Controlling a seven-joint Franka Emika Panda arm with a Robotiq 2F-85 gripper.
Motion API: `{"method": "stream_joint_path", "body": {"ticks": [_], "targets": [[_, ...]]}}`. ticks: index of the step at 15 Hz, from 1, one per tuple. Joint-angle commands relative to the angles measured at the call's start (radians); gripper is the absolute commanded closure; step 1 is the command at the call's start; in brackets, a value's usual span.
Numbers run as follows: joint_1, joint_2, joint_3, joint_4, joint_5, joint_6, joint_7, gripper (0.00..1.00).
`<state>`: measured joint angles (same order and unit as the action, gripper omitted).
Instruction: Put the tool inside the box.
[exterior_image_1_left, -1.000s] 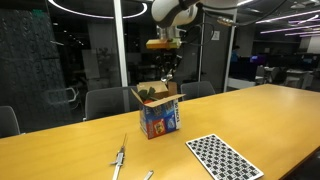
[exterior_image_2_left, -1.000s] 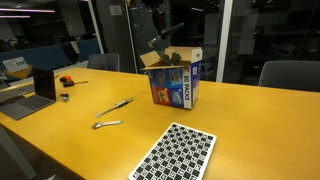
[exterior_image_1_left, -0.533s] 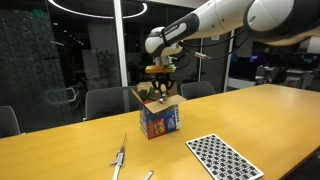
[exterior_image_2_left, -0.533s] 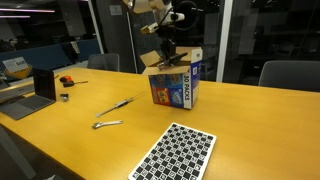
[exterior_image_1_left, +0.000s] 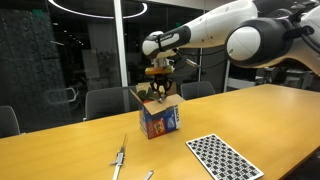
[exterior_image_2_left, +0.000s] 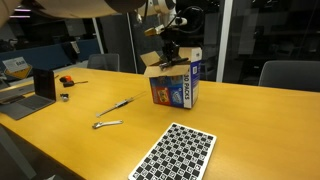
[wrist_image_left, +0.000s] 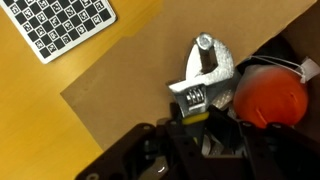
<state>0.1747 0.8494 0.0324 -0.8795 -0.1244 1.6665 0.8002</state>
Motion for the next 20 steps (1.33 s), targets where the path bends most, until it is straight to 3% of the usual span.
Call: {"method": "stream_joint_path", "body": {"ticks": [1,3,5,7,12,20], "targets": [[0.003,0.135,-0.030,0.224,0.035,-0.079,-0.055,0.82],[-0.001,0.165,-0.032,0.271,0.052,-0.120,-0.063,0.83],[-0.006,0.187,-0.030,0.314,0.068,-0.168,-0.075,0.41],[-0.006,0.212,-0.032,0.349,0.070,-0.192,-0.079,0.38],[-0.022,0.240,-0.007,0.365,0.049,-0.196,-0.074,0.02],[-0.016,0.192,-0.018,0.404,0.029,-0.227,-0.075,0.00]]}}
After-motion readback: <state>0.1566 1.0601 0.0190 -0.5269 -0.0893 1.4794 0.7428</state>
